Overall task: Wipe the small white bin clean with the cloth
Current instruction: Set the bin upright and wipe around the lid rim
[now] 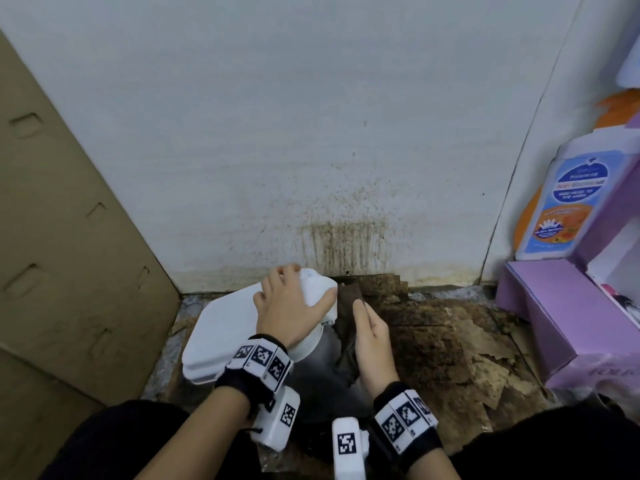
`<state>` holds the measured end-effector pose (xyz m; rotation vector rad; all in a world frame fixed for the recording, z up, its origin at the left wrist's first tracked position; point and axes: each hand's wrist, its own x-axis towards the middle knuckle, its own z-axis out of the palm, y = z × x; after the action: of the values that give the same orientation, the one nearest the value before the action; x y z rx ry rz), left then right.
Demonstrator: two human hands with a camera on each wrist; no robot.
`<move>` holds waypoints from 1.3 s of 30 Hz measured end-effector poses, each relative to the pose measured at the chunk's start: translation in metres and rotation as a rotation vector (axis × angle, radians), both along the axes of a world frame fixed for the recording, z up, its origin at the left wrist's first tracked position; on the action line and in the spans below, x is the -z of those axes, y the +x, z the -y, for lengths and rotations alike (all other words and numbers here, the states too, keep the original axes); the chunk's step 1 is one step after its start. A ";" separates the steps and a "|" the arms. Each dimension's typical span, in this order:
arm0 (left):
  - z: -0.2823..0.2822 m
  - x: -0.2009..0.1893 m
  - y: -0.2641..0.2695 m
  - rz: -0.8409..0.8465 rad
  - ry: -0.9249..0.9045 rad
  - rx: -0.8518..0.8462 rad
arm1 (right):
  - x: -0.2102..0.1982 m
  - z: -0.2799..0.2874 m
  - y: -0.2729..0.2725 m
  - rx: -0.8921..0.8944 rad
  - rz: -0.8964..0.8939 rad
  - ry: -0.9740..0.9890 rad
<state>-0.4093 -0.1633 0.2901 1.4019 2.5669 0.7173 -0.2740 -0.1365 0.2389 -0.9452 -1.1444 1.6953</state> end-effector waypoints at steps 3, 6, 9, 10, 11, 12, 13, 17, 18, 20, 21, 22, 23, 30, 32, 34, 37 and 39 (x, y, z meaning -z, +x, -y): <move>0.002 0.000 -0.014 0.018 0.014 -0.012 | 0.015 0.000 -0.012 0.164 0.032 -0.081; 0.004 0.001 -0.024 0.059 0.050 -0.032 | 0.015 0.006 -0.024 0.237 0.087 -0.074; 0.005 0.004 -0.031 0.077 0.061 -0.042 | 0.008 0.014 -0.040 0.173 0.098 -0.027; 0.005 0.005 -0.033 0.076 0.067 -0.046 | 0.006 0.017 -0.046 0.131 0.107 -0.012; 0.006 0.006 -0.034 0.076 0.075 -0.049 | 0.006 0.019 -0.052 0.087 0.146 0.019; 0.006 0.007 -0.035 0.075 0.082 -0.053 | 0.007 0.021 -0.058 0.041 0.202 0.069; 0.007 0.007 -0.036 0.075 0.088 -0.057 | 0.008 0.022 -0.062 -0.002 0.249 0.119; 0.007 0.007 -0.042 0.073 0.097 -0.063 | 0.012 0.018 -0.066 -0.108 0.320 0.200; 0.007 0.008 -0.044 0.074 0.100 -0.064 | 0.013 0.016 -0.065 -0.133 0.338 0.226; 0.008 0.008 -0.046 0.080 0.109 -0.063 | 0.016 0.015 -0.064 -0.161 0.412 0.319; 0.009 0.008 -0.047 0.084 0.114 -0.062 | 0.018 0.016 -0.065 -0.163 0.470 0.379; 0.010 0.009 -0.048 0.087 0.114 -0.061 | 0.021 0.017 -0.065 -0.150 0.522 0.434; 0.011 0.009 -0.049 0.089 0.110 -0.059 | 0.025 0.018 -0.066 -0.122 0.550 0.478; 0.015 0.010 -0.056 0.101 0.122 -0.063 | 0.045 0.022 -0.082 -0.031 0.408 0.530; 0.016 0.010 -0.058 0.100 0.133 -0.071 | 0.047 0.021 -0.084 -0.066 0.386 0.526; 0.016 0.010 -0.059 0.104 0.135 -0.068 | 0.051 0.017 -0.083 -0.095 0.388 0.517; 0.018 0.010 -0.062 0.111 0.145 -0.058 | 0.067 0.010 -0.075 -0.106 0.441 0.482; 0.019 0.011 -0.065 0.114 0.149 -0.058 | 0.089 0.003 -0.062 -0.093 0.497 0.410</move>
<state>-0.4746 -0.1823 0.2795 1.2895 2.5201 0.9868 -0.3364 -0.1395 0.1499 -1.0854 -1.8053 1.2453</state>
